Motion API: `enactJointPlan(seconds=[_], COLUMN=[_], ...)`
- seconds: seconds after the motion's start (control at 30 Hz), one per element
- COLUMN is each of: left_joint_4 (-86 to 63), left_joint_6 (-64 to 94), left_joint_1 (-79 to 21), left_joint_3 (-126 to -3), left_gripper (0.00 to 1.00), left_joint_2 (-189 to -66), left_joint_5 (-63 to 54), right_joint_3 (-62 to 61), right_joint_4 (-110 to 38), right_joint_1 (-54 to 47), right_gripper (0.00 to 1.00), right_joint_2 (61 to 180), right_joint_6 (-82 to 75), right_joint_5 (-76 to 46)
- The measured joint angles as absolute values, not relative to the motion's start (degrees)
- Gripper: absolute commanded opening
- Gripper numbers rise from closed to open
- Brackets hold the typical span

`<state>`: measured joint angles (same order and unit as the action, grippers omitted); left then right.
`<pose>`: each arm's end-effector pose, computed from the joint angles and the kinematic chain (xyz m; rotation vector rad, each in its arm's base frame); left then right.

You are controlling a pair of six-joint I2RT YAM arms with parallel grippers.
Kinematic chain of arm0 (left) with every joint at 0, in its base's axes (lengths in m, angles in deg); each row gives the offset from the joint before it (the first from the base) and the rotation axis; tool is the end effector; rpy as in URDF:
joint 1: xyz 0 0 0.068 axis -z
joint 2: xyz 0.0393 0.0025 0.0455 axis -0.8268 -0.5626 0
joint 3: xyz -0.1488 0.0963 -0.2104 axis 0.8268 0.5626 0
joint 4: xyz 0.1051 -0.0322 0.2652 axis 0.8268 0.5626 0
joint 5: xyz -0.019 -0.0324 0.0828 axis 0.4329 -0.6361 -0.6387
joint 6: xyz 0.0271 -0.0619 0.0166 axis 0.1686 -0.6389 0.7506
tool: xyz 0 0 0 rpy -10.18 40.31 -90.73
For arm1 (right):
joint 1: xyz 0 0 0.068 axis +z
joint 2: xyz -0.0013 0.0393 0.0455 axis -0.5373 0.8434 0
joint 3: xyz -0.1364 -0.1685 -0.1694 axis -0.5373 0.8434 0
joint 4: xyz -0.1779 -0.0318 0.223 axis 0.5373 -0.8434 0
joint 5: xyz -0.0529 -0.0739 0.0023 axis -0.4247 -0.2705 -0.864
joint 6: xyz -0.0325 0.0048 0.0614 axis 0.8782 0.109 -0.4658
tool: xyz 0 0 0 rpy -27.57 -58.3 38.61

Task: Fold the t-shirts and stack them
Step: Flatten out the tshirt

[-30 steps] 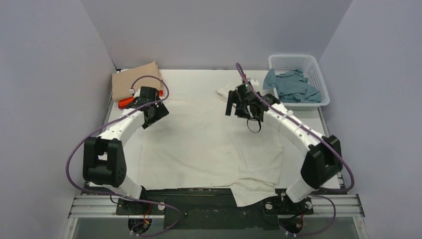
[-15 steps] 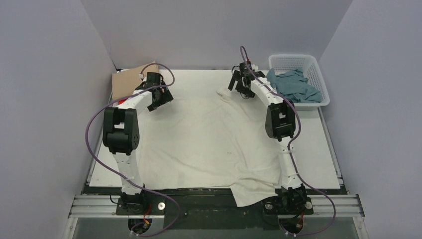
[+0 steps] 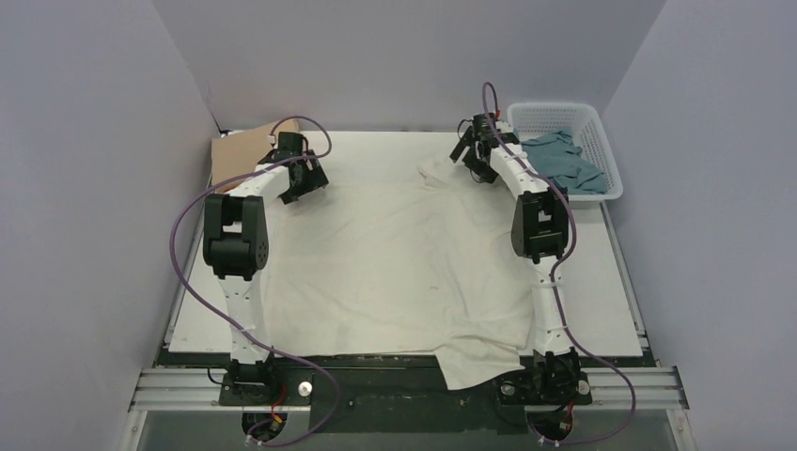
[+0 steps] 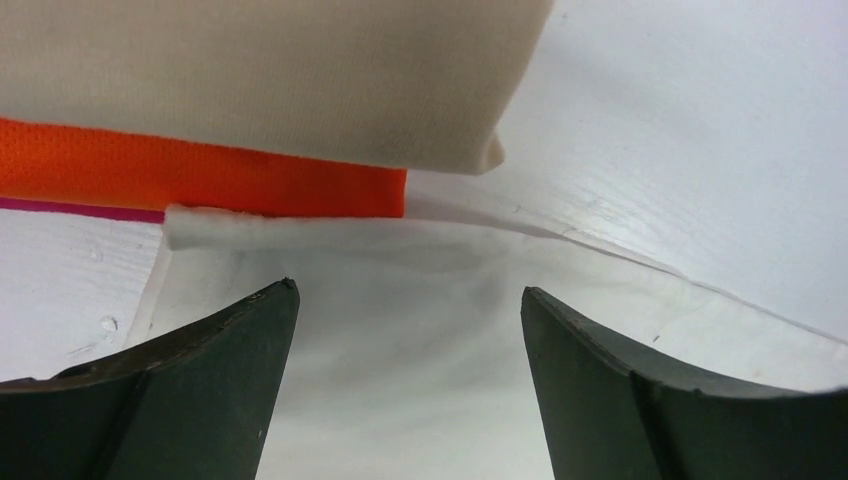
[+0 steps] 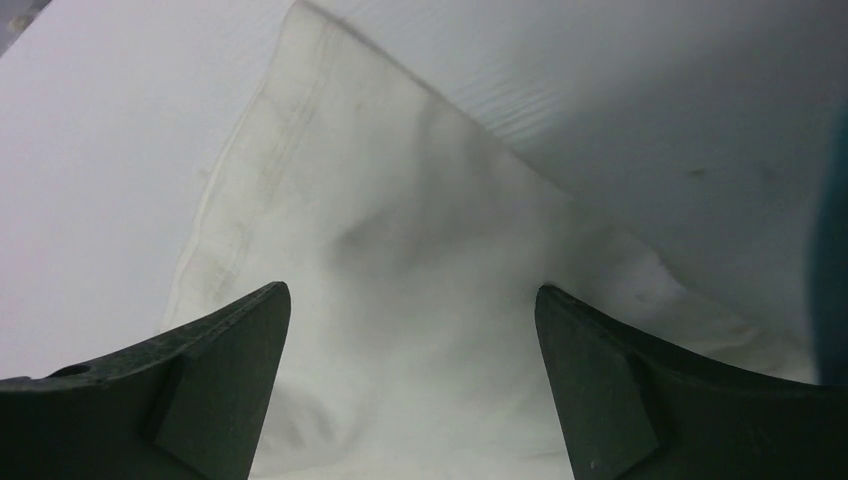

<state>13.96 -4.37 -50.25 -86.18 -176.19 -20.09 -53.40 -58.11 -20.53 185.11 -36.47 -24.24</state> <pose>0.5096 -0.0420 0.1437 -0.6023 2.4257 -0.1038 0.6044 0.1261 0.1562 0.5751 2.2350 0.4358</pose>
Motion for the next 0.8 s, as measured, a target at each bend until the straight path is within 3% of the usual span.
enactJointPlan(seconds=[0.53,0.8], left_joint_4=[15.5,21.3], left_joint_6=[0.0,0.4], left_joint_1=[-48.4,-45.6], left_joint_3=[-93.7,-94.9], left_gripper=[0.93,0.93], left_joint_2=[-180.6,-175.5], left_joint_5=[-17.4,-24.6], right_joint_3=[-56.6,-45.5], right_joint_4=[-62.5,-63.5], right_joint_1=[-23.5,-18.9], right_gripper=[0.90,0.93], right_joint_2=[186.0,170.9], right_joint_6=[-27.7,-21.9], right_joint_5=[-26.8,-29.3])
